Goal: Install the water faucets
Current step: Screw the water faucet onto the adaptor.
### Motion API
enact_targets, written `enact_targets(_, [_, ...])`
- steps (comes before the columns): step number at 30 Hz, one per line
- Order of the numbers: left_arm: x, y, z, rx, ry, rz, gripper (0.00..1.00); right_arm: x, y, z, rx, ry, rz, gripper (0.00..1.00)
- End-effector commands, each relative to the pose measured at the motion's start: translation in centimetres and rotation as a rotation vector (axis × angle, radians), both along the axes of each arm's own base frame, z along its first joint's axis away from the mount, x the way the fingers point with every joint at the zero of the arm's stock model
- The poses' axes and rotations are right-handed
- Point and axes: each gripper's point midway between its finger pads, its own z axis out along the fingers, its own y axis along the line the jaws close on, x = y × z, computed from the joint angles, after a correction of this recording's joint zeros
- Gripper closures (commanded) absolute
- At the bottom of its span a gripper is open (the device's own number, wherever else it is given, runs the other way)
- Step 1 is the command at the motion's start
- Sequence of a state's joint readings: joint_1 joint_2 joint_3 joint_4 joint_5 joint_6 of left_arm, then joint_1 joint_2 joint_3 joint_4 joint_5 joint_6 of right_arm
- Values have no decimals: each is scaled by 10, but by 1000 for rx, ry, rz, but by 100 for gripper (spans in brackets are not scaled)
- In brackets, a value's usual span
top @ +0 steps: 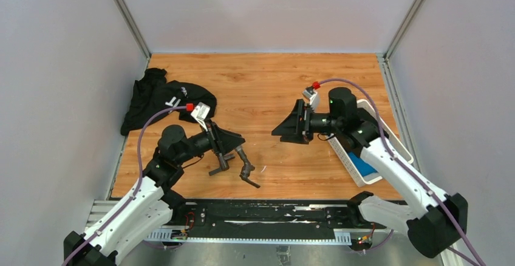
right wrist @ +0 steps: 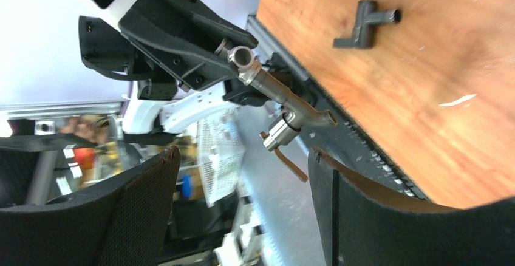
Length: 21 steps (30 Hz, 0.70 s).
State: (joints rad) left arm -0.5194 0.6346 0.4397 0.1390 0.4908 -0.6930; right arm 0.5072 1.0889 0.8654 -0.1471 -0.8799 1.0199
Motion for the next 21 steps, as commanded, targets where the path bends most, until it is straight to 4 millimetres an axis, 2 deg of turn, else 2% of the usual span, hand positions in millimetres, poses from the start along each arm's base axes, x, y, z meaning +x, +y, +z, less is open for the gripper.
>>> enact_targets(1, [11,4,19,-20,17,64,100,6,-26,-2,-177,-278,-83,25])
enact_targets(6, [25,6,8,5,94,130,100,3,-33,9,-241,-621,-98,29])
enact_targets(10, [38,4,4,-6,161,169,100,-2,-33,1,-366,-856,-106,30])
enact_targets(14, [49,1,5,-14,195,193,100,-10,-25,-7,-441,-1052,-97,30])
enact_targets(21, [57,2,6,-29,212,224,100,-32,2,-24,-435,-1318,-65,29])
